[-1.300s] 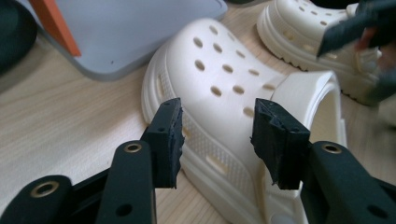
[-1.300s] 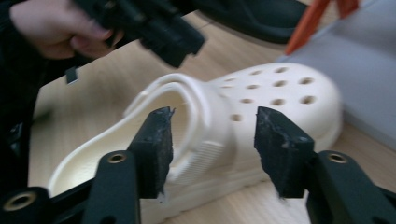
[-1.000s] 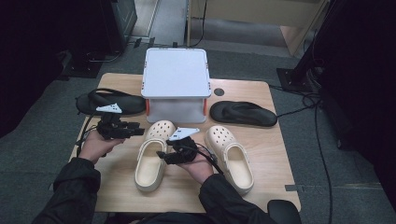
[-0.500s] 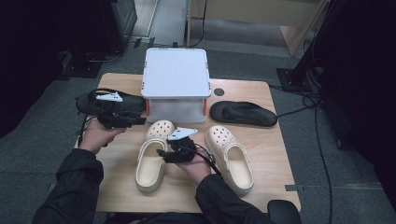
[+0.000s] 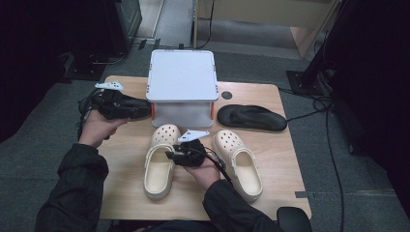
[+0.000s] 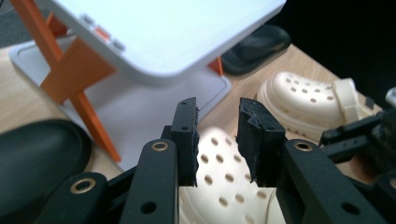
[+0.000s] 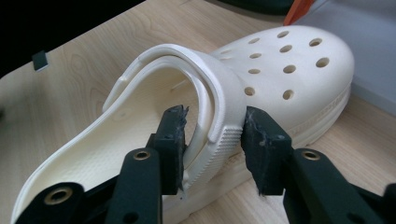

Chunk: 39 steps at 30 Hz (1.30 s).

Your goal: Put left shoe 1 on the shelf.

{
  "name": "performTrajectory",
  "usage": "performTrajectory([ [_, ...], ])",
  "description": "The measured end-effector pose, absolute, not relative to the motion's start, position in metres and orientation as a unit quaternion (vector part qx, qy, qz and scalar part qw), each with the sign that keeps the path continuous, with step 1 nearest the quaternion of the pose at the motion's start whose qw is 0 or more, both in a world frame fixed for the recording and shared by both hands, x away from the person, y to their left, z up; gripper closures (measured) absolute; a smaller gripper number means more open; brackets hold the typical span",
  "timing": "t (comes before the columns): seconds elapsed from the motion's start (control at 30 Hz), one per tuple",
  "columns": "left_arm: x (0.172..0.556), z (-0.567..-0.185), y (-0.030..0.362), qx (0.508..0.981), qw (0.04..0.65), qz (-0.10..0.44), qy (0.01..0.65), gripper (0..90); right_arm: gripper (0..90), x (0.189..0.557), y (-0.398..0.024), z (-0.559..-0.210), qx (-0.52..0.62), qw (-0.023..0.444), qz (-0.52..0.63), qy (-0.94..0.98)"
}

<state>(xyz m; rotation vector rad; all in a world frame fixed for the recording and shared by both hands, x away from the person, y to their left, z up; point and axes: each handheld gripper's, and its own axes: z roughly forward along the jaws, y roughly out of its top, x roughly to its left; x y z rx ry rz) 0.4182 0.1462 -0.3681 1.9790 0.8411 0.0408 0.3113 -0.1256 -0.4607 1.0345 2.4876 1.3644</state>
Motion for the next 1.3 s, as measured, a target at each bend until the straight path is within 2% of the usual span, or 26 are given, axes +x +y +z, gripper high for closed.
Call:
performTrajectory([
  [0.1, 0.423, -0.363, 0.142, 0.809, 0.479, 0.019, 0.341, 68.2, 57.5, 0.31, -0.121, -0.46, 0.332, 0.082, 0.45, 0.825],
  [0.3, 0.432, -0.359, 0.135, 0.808, 0.483, 0.018, 0.338, 68.1, 55.8, 0.313, -0.115, -0.456, 0.334, 0.094, 0.44, 0.828],
  [0.53, 0.444, -0.358, 0.126, 0.814, 0.475, 0.021, 0.334, 67.6, 63.9, 0.321, -0.11, -0.455, 0.345, 0.108, 0.427, 0.829],
  [0.7, 0.45, -0.36, 0.127, 0.803, 0.488, 0.017, 0.342, 67.4, 73.9, 0.321, -0.118, -0.451, 0.353, 0.127, 0.416, 0.828],
  [0.97, 0.453, -0.359, 0.124, 0.808, 0.479, 0.028, 0.341, 67.8, 76.1, 0.33, -0.125, -0.441, 0.367, 0.123, 0.415, 0.823],
  [1.3, 0.453, -0.359, 0.124, 0.811, 0.473, 0.039, 0.343, 68.6, 76.3, 0.343, -0.129, -0.425, 0.371, 0.147, 0.41, 0.82],
])
